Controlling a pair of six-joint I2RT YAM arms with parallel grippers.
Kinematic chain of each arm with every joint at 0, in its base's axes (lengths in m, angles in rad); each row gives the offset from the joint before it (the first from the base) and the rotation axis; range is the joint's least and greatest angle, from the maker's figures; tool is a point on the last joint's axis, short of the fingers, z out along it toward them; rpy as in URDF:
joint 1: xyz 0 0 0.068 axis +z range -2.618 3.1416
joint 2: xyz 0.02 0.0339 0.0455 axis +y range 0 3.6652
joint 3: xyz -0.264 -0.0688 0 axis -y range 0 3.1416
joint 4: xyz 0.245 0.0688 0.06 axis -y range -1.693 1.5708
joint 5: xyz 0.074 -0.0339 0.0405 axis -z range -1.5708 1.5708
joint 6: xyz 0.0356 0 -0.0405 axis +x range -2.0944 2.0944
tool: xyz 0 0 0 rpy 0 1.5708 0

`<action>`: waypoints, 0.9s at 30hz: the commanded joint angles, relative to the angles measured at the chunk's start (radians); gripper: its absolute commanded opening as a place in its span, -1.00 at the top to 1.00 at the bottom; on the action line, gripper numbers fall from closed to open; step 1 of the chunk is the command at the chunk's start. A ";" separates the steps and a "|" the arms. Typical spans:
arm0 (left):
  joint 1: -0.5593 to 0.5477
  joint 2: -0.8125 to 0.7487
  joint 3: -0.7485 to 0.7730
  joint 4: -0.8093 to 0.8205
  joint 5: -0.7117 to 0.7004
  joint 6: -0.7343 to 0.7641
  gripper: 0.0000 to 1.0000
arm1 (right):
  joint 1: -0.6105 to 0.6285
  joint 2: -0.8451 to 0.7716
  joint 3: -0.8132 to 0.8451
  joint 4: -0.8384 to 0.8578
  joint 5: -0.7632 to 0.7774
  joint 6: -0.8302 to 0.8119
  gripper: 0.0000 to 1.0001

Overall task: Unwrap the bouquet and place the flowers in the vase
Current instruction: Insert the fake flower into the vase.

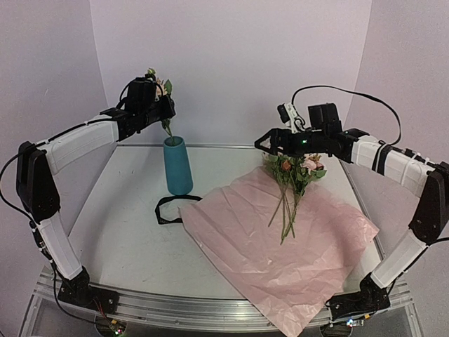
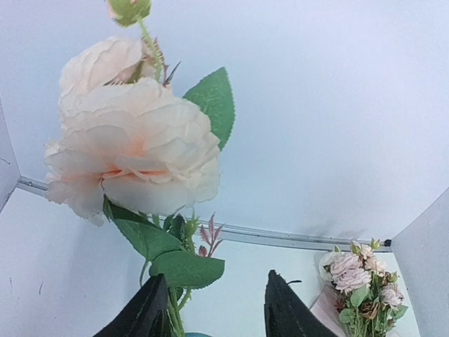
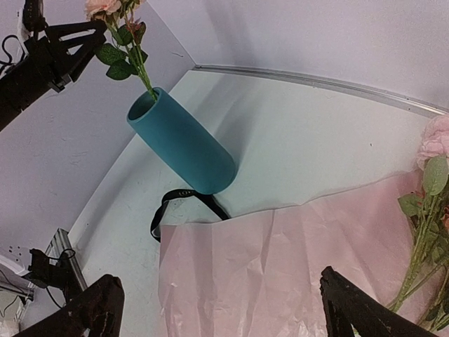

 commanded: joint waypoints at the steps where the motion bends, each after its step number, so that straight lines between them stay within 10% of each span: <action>1: 0.004 -0.034 0.024 -0.037 0.002 -0.053 -0.08 | -0.005 0.021 0.039 -0.004 -0.004 0.010 -0.97; 16: 0.005 -0.171 -0.085 -0.126 -0.038 -0.137 -0.81 | -0.007 0.051 0.066 -0.107 0.160 0.062 -0.96; 27: 0.004 -0.344 -0.184 -0.211 -0.060 -0.191 -0.91 | -0.025 0.119 0.095 -0.263 0.390 0.064 -0.43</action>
